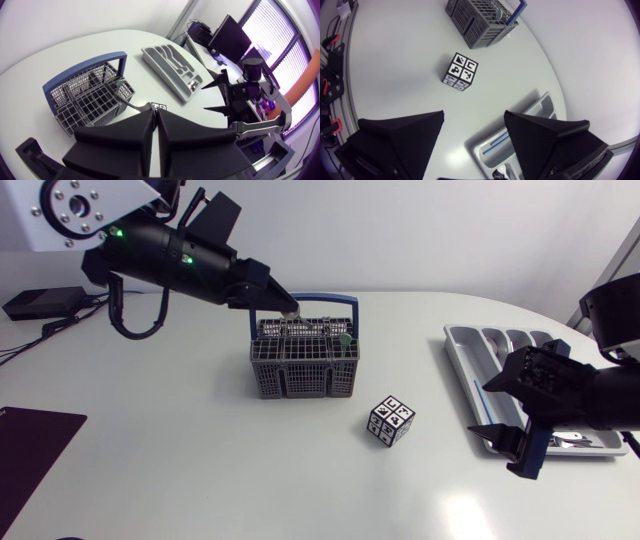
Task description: Transfer all utensils from the basket to the drawer tray.
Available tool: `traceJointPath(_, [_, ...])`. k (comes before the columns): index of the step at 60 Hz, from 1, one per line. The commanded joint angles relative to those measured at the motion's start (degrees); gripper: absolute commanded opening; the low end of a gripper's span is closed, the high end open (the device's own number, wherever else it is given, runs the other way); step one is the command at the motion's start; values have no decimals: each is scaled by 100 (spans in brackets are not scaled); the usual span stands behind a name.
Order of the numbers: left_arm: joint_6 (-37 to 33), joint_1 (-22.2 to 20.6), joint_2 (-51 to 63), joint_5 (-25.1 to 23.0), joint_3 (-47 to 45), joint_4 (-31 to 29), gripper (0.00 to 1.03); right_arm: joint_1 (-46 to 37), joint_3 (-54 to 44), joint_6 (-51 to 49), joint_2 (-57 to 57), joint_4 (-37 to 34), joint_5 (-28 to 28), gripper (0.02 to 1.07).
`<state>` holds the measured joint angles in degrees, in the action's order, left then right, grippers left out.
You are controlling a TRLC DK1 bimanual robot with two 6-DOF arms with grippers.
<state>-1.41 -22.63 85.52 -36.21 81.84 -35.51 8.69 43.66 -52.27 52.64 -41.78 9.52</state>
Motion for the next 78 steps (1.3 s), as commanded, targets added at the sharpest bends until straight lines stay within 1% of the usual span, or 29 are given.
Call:
traceJointPath(1, [-509, -101, -237, -176, -221, -202, 4, 116, 327, 437, -35, -111, 261, 89])
traceJointPath(3, [-597, -127, -290, -247, -283, -202, 4, 177, 407, 604, -17, -111, 349, 89])
traceJointPath(7, [-931, -294, -378, -545, -406, -299, 4, 397, 538, 920, 9, -111, 613, 89])
traceJointPath(10, [-1213, -426, -439, -572, -503, -404, 4, 625, 591, 1158, 18, -50, 700, 89])
traceJointPath(12, [-1274, -488, -474, -607, -547, -404, 4, 757, 626, 1316, 36, -14, 753, 89])
traceJointPath(15, [-1397, -628, -501, -668, -599, -422, 4, 1003, 705, 1544, 80, 30, 973, 89])
traceJointPath(20, [-1626, -804, -466, -941, -591, -580, 4, 1267, 767, 1808, 203, 135, 1307, 89])
traceJointPath(24, [-1801, -971, -430, -959, -564, -730, 4, 1487, 723, 1931, 247, 328, 1316, 89])
traceJointPath(27, [-1995, -1173, -422, -959, -529, -914, 4, 1706, 626, 1931, 255, 530, 1316, 89])
traceJointPath(32, [-2276, -1375, -413, -1029, -468, -1213, 4, 1847, 468, 1791, 229, 803, 1342, 89])
traceJointPath(37, [-2584, -1569, -413, -1064, -406, -1512, 4, 1970, 407, 1571, 282, 785, 1588, 89])
traceJointPath(42, [-2935, -1692, -422, -1082, -353, -1855, 4, 2128, 380, 1395, 308, 697, 1711, 88])
traceJointPath(48, [-3383, -1832, -422, -1090, -274, -2320, 4, 2304, 363, 1123, 220, 451, 1984, 77])
traceJointPath(51, [-3515, -1876, -422, -1090, -239, -2461, 4, 2357, 354, 1061, 203, 337, 2116, 74])
traceJointPath(54, [-3630, -1912, -413, -1099, -221, -2575, 4, 2445, 345, 973, 203, 170, 2186, 74])
traceJointPath(62, [-3717, -1982, -395, -1099, -221, -2654, 4, 2787, 213, 947, 62, 12, 2300, 62])
traceJointPath(66, [-3744, -2035, -369, -1099, -221, -2681, 4, 2919, 152, 956, 9, -58, 2335, 60])
traceJointPath(71, [-3753, -2079, -343, -1134, -213, -2698, 4, 3060, 37, 947, -70, -67, 2388, 47])
traceJointPath(78, [-3753, -2096, -316, -1169, -213, -2707, 4, 3148, -50, 964, -87, -14, 2388, 33])
